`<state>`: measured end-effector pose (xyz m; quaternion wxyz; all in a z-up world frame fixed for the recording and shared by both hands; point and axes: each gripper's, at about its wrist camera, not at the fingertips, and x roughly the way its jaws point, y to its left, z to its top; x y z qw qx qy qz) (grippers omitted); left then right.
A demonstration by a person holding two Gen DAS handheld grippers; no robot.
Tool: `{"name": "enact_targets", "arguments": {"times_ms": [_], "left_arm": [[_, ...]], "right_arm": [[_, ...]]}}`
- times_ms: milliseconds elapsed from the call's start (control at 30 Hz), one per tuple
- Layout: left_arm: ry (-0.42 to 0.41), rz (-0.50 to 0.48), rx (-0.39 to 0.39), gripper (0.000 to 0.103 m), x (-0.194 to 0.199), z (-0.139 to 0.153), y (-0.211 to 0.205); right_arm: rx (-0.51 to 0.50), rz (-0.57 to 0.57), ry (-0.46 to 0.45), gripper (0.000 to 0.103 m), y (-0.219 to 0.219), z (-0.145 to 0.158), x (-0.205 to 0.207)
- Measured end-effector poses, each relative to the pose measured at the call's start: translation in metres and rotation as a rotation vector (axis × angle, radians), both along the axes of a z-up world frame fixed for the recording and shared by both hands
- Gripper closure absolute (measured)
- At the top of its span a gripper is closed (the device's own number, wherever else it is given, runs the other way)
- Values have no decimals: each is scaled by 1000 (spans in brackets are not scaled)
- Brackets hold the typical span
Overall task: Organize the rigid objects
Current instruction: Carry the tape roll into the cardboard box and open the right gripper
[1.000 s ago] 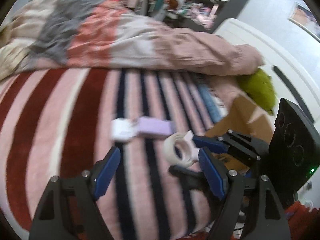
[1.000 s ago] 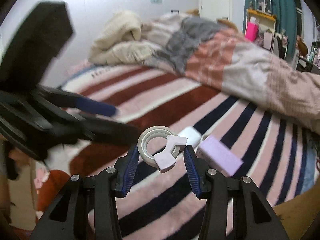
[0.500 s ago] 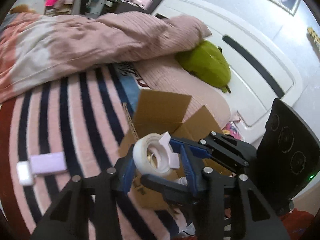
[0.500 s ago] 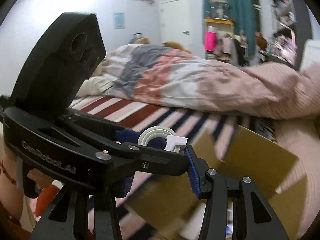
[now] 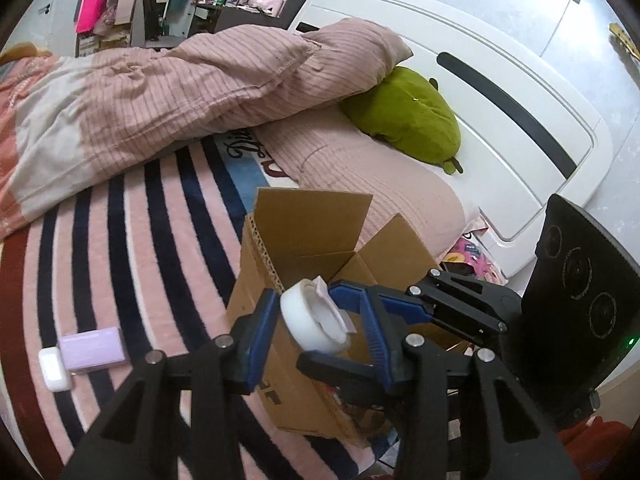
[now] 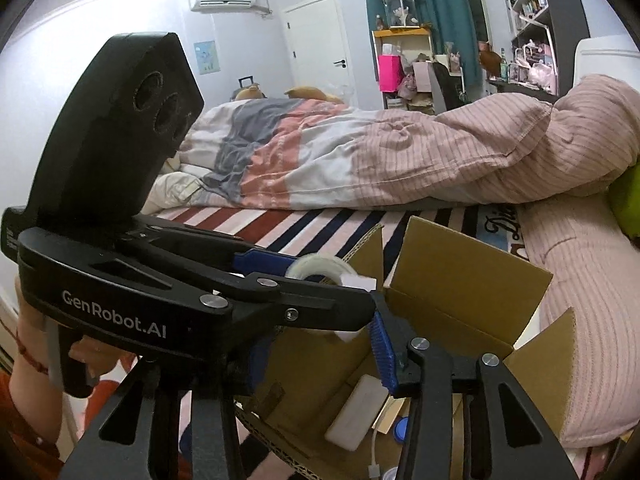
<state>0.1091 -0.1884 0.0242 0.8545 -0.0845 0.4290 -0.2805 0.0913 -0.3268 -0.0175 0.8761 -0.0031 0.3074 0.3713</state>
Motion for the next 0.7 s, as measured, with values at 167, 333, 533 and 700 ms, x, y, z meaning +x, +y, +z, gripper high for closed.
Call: {"name": "enact_targets", "arguments": {"times_ms": [167,333,533,700], "left_arm": [[-8,-9,6,65,0,4,-1],[-13,-42,5,67,3,9,-14],[-9,-81,30,67,11,7,-38],[13,-103,33,67,18,0,-50]], "right_arm": [[0,-2,-20,66,2,5,-1],[-3,-22,-33,66,-7,7,2],[-4,-70,-17,66,-28,3,8],[-17,-96,-3,66,-38,-3,11]]}}
